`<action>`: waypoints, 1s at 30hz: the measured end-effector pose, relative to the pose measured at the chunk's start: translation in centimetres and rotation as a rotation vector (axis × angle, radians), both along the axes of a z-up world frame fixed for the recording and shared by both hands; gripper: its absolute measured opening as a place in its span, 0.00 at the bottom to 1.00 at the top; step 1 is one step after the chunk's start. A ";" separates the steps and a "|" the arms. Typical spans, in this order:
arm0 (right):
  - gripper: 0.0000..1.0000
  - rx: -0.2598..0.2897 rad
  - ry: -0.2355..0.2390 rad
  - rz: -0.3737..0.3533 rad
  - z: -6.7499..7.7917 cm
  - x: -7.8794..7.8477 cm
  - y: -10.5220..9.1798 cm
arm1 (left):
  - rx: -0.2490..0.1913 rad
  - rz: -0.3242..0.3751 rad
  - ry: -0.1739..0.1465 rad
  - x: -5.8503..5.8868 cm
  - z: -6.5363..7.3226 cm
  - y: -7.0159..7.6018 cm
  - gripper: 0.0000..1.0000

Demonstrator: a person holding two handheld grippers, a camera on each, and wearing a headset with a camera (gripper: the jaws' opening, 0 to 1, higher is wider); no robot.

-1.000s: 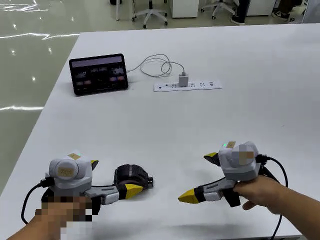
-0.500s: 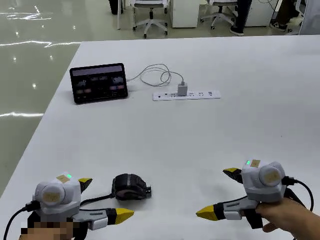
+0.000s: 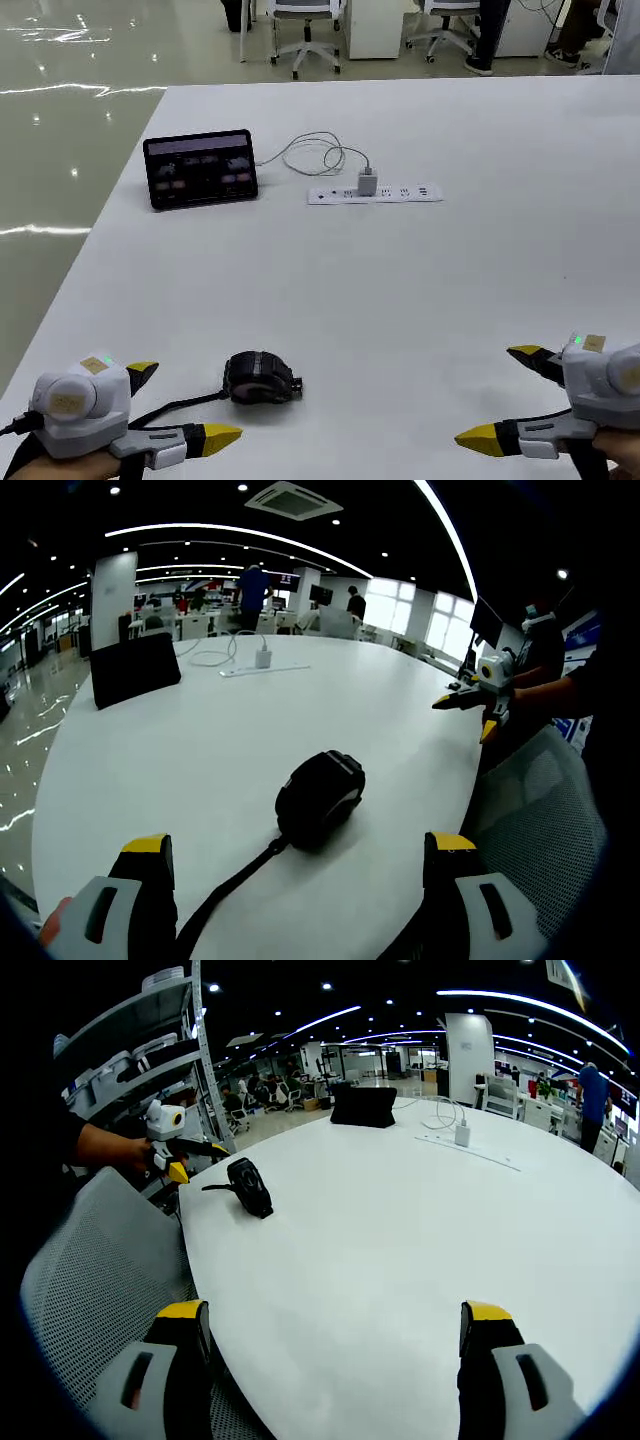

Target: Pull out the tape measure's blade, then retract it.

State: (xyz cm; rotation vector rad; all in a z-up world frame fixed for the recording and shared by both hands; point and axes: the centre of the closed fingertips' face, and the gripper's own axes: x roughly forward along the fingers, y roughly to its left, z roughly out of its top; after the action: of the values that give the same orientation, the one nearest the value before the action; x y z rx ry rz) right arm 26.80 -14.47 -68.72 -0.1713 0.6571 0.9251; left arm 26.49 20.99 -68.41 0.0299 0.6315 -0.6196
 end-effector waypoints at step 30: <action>1.00 -0.090 -0.057 0.001 -0.2 -0.7 -4.4 | -0.020 -0.025 0.011 -1.0 0.4 -0.3 1.00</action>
State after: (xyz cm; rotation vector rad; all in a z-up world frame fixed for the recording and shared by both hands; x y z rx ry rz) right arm 26.15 -18.85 -68.87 -0.2772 0.6458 0.8891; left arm 25.49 20.71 -68.05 0.0154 0.6365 -0.6502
